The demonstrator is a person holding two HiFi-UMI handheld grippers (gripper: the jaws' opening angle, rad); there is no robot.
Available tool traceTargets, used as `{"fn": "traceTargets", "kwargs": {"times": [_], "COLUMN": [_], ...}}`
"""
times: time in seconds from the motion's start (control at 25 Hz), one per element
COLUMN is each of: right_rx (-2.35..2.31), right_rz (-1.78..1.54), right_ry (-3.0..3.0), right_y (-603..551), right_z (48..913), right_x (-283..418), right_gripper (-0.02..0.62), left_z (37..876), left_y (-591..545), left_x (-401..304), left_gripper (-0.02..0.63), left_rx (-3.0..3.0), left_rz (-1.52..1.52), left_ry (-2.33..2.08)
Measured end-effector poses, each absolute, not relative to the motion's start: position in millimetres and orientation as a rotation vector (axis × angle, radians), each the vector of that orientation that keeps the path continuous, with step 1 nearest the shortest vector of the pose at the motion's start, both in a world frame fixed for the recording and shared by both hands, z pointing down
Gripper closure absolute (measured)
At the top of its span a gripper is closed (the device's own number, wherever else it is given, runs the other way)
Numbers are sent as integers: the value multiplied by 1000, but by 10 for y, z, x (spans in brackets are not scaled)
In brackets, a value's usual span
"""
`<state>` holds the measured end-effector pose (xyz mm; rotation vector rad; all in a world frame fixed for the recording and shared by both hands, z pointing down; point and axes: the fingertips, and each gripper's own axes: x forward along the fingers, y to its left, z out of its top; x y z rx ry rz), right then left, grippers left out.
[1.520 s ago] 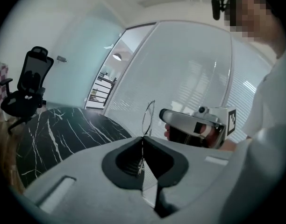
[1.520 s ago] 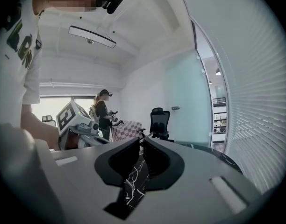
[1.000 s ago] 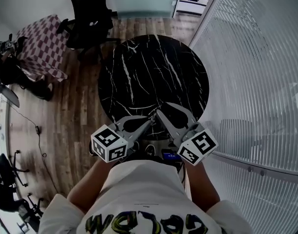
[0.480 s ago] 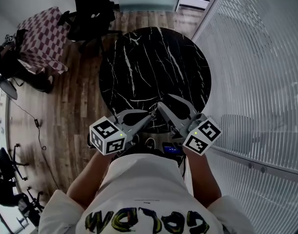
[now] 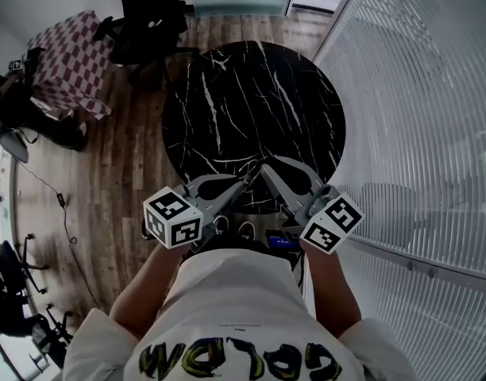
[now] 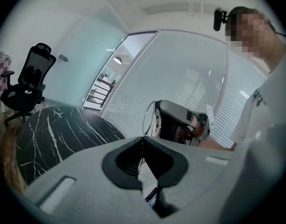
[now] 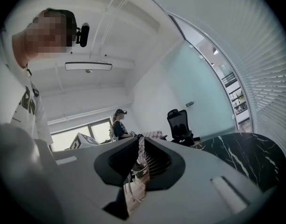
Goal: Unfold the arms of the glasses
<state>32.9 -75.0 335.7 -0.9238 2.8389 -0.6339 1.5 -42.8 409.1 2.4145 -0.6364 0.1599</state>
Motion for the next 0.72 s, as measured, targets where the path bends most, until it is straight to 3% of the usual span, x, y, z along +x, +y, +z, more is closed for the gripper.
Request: {"fn": "traceTargets", "kwargs": {"times": [0.72], "right_rx": [-884], "right_rz": [-531], "right_ry": [2874], "right_y": [-515], "right_z": [3340], "right_x": [346], "right_gripper": [560], "left_z": [4135], "left_y": [-670], "left_x": [-289], "left_gripper": [600], "left_rx": [2301], "left_rz": [50], "left_ry": [-701]}}
